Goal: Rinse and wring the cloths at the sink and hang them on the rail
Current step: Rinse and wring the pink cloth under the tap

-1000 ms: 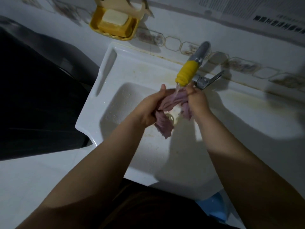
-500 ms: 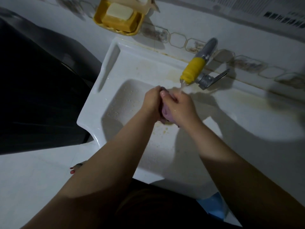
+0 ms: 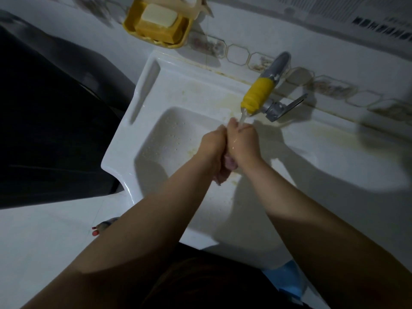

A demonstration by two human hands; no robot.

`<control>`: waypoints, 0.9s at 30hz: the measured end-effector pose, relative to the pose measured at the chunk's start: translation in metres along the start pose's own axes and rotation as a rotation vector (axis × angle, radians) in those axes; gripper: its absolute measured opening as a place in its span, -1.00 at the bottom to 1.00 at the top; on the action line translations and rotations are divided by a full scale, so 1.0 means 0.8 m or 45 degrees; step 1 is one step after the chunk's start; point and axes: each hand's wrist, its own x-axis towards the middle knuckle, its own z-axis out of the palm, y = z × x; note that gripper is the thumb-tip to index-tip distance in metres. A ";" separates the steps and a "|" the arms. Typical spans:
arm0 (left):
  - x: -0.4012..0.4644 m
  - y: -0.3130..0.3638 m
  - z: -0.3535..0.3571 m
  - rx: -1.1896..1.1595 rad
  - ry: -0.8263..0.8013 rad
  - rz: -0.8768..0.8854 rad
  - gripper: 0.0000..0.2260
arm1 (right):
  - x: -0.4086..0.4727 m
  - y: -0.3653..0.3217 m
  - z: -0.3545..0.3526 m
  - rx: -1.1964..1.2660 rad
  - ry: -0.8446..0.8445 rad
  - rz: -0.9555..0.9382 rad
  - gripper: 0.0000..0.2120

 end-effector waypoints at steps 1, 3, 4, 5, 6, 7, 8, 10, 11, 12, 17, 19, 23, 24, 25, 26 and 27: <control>0.001 0.002 -0.006 0.011 0.019 0.016 -0.66 | -0.011 0.000 0.008 -0.042 -0.037 -0.065 -0.56; -0.004 0.002 -0.009 0.038 -0.025 0.006 -0.64 | -0.015 0.000 0.011 -0.091 -0.057 -0.042 -0.54; -0.007 0.000 -0.007 0.034 -0.055 -0.023 -0.59 | -0.005 0.002 0.007 -0.069 -0.044 0.034 -0.54; -0.006 -0.004 -0.003 0.023 -0.084 -0.056 -0.55 | 0.006 0.004 0.002 -0.023 -0.024 0.097 -0.56; -0.006 -0.005 0.001 -0.009 -0.091 -0.075 -0.54 | 0.013 0.006 -0.002 0.024 -0.008 0.116 -0.58; -0.001 -0.009 0.001 -0.012 -0.044 -0.057 -0.57 | 0.012 0.006 -0.003 0.063 -0.002 0.109 -0.58; 0.017 -0.016 0.000 -0.064 -0.009 -0.070 -0.64 | 0.002 0.003 -0.001 0.082 -0.017 0.086 -0.57; 0.054 -0.030 -0.007 -0.112 -0.013 -0.068 -0.72 | -0.016 0.002 0.011 -0.006 -0.050 0.007 -0.56; 0.046 -0.030 -0.009 -0.078 -0.039 -0.042 -0.70 | -0.019 0.001 0.012 -0.061 -0.039 -0.026 -0.55; 0.033 -0.025 -0.006 -0.073 -0.110 -0.060 -0.65 | -0.013 0.002 0.010 -0.062 -0.033 -0.012 -0.57; -0.010 -0.010 -0.023 -0.223 -0.567 -0.079 -0.39 | 0.027 0.019 -0.026 0.464 -0.151 0.344 -0.64; -0.009 -0.012 -0.046 -0.299 -0.552 -0.085 -0.44 | 0.027 0.031 -0.037 0.829 -0.306 0.560 -0.63; -0.007 -0.026 -0.068 -0.370 -0.415 -0.118 -0.64 | 0.027 0.047 -0.053 1.138 -0.397 0.539 -0.65; -0.007 -0.027 -0.067 -0.368 -0.378 -0.102 -0.66 | 0.027 0.046 -0.053 1.159 -0.418 0.502 -0.66; -0.009 -0.026 -0.063 -0.359 -0.323 -0.071 -0.67 | 0.025 0.043 -0.054 1.185 -0.438 0.475 -0.67; -0.011 -0.023 -0.057 -0.350 -0.287 -0.034 -0.66 | 0.022 0.038 -0.052 1.180 -0.464 0.423 -0.69; -0.012 -0.018 -0.050 -0.358 -0.257 -0.022 -0.66 | 0.020 0.035 -0.049 1.079 -0.453 0.356 -0.72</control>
